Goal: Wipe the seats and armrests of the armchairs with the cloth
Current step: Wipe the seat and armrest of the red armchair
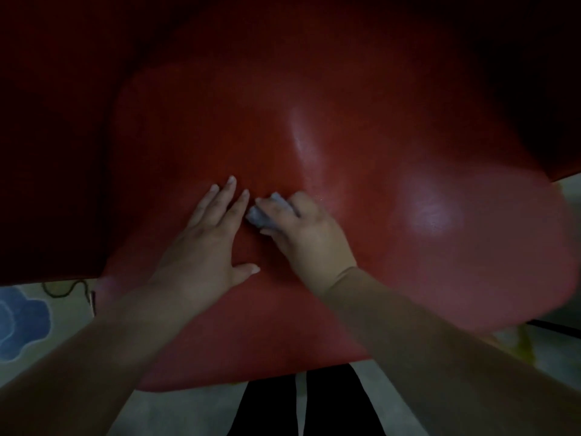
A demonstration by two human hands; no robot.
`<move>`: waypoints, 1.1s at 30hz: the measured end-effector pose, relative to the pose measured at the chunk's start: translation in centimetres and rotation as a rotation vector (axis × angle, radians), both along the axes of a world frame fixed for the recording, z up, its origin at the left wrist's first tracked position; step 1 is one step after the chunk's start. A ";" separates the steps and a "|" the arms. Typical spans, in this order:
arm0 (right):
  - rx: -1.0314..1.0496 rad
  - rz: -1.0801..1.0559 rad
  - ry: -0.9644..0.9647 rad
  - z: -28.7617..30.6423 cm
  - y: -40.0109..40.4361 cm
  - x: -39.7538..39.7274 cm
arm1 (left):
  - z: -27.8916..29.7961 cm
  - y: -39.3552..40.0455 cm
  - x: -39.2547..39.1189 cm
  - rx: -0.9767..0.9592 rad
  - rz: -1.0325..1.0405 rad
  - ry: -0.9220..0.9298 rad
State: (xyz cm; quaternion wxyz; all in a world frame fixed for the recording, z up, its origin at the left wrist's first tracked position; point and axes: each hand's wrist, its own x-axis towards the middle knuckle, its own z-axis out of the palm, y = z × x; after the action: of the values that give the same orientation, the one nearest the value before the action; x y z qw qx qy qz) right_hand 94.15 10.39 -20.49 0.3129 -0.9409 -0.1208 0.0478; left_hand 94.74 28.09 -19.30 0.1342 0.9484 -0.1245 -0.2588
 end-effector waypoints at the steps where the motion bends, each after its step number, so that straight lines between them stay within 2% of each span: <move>1: -0.018 0.004 -0.001 -0.3 -0.8 0.4 | 0.0 0.0 0.0 0.005 0.002 0.001; 3: -0.111 -0.040 -0.003 -0.8 -3.7 1.4 | 0.2 -0.1 0.2 0.019 -0.007 0.012; 6: -0.212 -0.216 0.066 -0.5 -8.5 3.0 | 0.9 -0.1 0.3 0.071 -0.028 0.034; 9: -0.092 -0.317 0.134 1.3 -10.1 3.8 | 2.7 -0.4 0.7 0.140 -0.002 0.030; 14: 0.179 -0.436 0.158 7.0 -8.4 5.1 | 8.4 -0.6 0.9 0.144 0.047 -0.042; 17: 0.274 -0.405 0.177 11.7 -6.5 5.9 | 13.8 -0.1 1.2 0.134 0.091 -0.127; 25: 0.374 -0.278 0.162 22.9 -2.1 6.3 | 27.0 2.8 0.5 0.157 0.235 -0.333; 33: 0.428 -0.253 0.124 29.2 1.7 5.7 | 34.0 7.9 -2.1 0.191 0.405 -0.393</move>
State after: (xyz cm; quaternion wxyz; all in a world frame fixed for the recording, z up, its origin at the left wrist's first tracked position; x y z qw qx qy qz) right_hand 99.81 12.06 8.72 0.5152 -0.8561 0.0101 0.0392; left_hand 92.68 35.94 14.66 0.0665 0.9942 0.0686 -0.0488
